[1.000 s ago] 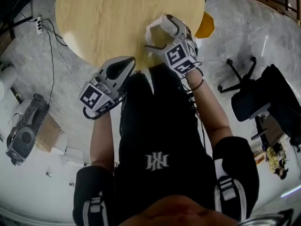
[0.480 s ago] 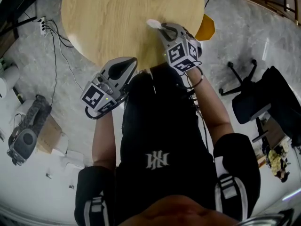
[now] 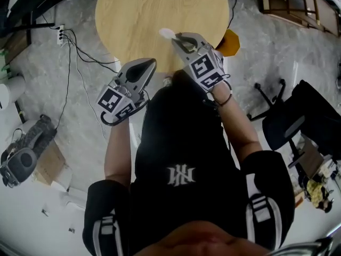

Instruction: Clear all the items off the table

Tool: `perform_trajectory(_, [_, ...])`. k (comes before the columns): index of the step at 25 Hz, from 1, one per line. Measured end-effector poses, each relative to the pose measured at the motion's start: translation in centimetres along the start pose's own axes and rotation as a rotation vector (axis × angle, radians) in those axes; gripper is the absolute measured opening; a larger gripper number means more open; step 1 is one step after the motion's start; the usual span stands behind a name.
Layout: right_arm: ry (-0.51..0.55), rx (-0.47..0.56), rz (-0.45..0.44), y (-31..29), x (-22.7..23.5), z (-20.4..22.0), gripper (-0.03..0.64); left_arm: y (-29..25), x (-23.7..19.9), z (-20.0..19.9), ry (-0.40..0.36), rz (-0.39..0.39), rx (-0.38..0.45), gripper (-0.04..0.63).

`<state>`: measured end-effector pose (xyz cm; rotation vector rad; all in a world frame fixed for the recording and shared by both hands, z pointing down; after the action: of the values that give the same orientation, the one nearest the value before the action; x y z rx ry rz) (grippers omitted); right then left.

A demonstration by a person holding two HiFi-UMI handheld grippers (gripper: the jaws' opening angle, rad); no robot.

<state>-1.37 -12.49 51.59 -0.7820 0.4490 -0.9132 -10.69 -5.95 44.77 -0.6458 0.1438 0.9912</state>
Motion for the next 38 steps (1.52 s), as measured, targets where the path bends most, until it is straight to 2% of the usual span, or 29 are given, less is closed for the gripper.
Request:
perform_trajectory(6, [-0.058,0.154,-0.032,6.0,-5.0,-5.6,0.035,4.0,2.5,-2.0,-0.076,-0.009,0.067,0.012])
perform_trajectory(8, [-0.073,0.179,-0.003,7.7,-5.5,-6.0,0.034,4.3,3.5,-2.2,-0.101,0.016,0.059,0.012])
perform_trajectory(11, [-0.119,0.198,0.075,10.2,-5.0,-4.0,0.034,2.5,5.3,-1.8,-0.144,0.099,0.048,0.012])
perform_trajectory(19, [-0.300,0.176,0.275,19.5,-1.3,8.2,0.032,-7.0,13.9,-0.7,-0.210,0.307,0.008,0.012])
perform_trajectory(22, [-0.363,0.160,0.326,22.9,1.3,13.9,0.032,-11.6,17.4,-1.0,-0.239,0.338,0.003,0.012])
perform_trajectory(25, [-0.442,0.128,0.329,25.0,4.1,20.0,0.032,-16.6,19.8,-1.0,-0.231,0.356,-0.006,0.012])
perform_trajectory(28, [-0.463,0.125,0.310,25.4,7.4,24.9,0.032,-22.3,20.7,0.0,-0.194,0.352,-0.034,0.012])
perform_trajectory(31, [-0.489,0.114,0.267,23.5,10.7,29.9,0.032,-27.6,20.4,1.6,-0.159,0.308,-0.038,0.012])
perform_trajectory(34, [-0.484,0.093,0.210,19.7,12.7,34.3,0.032,-32.1,19.5,4.4,-0.117,0.265,-0.061,0.012])
perform_trajectory(38, [-0.490,0.061,0.172,11.7,16.2,40.9,0.032,-37.9,16.2,8.2,-0.112,0.193,-0.075,0.012])
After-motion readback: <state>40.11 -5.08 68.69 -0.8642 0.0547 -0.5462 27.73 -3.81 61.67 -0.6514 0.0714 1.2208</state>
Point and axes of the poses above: the fingertips, and each gripper's own axes: y backward along the fingers, x to its right, z out of its underside, the point moved 3 cm from there along y, backward along the fingers, and after that the axes turned 15 degrees about -x, right-handed, at the moved point
